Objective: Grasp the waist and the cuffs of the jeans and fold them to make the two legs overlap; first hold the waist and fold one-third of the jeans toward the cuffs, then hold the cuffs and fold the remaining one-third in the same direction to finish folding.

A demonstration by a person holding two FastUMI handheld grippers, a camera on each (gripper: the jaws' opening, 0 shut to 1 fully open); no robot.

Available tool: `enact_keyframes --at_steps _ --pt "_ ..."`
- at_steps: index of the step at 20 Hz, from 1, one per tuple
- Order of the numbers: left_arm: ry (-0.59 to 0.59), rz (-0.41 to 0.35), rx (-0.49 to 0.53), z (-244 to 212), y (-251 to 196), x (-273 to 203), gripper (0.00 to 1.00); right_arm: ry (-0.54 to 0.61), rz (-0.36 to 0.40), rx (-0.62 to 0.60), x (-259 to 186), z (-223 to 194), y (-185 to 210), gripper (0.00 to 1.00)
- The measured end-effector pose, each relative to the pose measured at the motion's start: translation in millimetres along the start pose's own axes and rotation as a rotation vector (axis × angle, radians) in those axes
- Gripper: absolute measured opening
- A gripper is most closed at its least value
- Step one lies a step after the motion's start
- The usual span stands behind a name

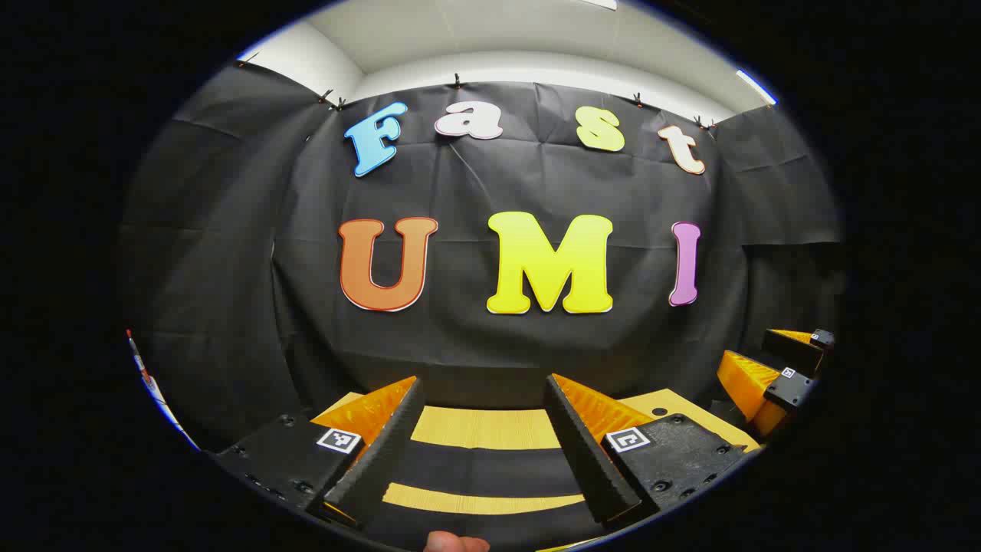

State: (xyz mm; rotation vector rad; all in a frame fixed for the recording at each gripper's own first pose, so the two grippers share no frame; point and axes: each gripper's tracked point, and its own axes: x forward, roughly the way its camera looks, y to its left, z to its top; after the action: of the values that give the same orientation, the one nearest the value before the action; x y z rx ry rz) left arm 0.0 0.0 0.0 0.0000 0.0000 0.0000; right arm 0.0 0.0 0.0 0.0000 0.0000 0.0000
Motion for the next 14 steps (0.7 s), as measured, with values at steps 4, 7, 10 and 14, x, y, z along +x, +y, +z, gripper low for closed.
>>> enact_keyframes --at_steps 4,7,10,14 --pt "0.000 0.001 -0.006 0.8 -0.4 1.8 1.00 0.002 0.000 -0.003 1.5 -0.7 -2.2 0.98" --pt "-0.014 0.015 0.011 3.4 4.9 1.4 1.00 0.003 0.003 -0.003 3.0 -0.5 -1.9 0.98" --pt "-0.038 0.024 0.036 10.5 8.3 3.0 1.00 0.010 0.017 -0.012 6.1 -2.0 0.9 0.98" --pt "-0.021 0.010 0.037 6.5 4.4 5.9 1.00 -0.011 0.027 -0.004 8.7 1.8 3.2 0.98"
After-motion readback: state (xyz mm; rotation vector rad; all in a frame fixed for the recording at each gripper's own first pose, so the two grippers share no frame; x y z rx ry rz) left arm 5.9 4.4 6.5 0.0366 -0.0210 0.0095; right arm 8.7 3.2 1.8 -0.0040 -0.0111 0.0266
